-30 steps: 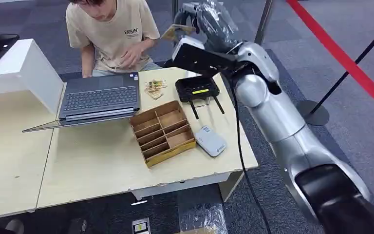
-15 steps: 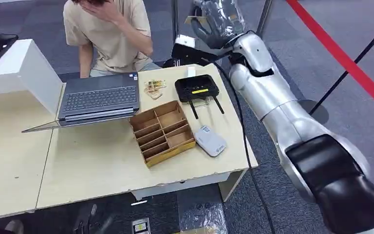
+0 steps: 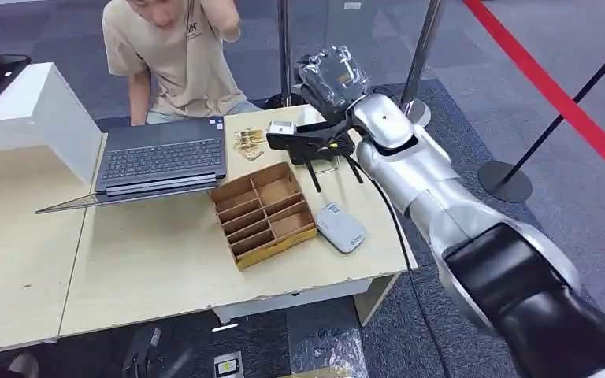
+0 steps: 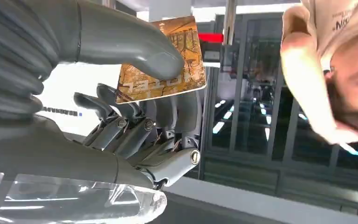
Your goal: Pass the card to the sensor for recognition and then transmit it.
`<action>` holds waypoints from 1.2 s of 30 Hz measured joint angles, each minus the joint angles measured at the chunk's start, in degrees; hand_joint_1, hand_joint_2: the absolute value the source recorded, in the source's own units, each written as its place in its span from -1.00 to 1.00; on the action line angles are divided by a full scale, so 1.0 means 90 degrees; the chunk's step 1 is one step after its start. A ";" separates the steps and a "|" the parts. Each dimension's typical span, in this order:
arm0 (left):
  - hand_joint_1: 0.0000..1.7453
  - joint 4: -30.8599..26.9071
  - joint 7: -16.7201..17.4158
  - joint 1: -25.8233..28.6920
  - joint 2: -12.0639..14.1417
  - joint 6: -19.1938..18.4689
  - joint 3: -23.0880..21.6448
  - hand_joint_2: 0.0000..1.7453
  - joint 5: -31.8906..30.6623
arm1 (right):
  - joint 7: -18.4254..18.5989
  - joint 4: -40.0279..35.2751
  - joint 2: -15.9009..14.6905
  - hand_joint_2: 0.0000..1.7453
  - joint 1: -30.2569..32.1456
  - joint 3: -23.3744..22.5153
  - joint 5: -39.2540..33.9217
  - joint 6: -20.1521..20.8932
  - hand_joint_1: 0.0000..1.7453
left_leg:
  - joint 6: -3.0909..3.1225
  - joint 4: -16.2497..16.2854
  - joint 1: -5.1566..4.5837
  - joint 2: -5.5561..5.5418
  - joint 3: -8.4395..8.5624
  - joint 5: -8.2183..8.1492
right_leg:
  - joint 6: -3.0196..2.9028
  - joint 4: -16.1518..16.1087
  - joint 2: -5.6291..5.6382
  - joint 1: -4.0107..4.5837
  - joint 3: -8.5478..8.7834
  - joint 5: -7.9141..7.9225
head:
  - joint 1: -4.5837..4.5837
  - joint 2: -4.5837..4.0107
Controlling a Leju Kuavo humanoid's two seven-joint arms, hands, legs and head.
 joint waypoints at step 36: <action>-1.00 0.0000 -0.0085 0.0014 0.0019 0.0114 -0.0165 1.00 -0.0175 | -0.0355 0.0355 0.0151 -1.00 0.0217 -0.0146 -0.0015 -0.0228 -1.00 | 0.0000 0.0001 0.0001 0.0001 0.0000 0.0000 | 0.0000 0.0001 0.0000 0.0000 -0.0002 0.0000 | 0.0000 0.0000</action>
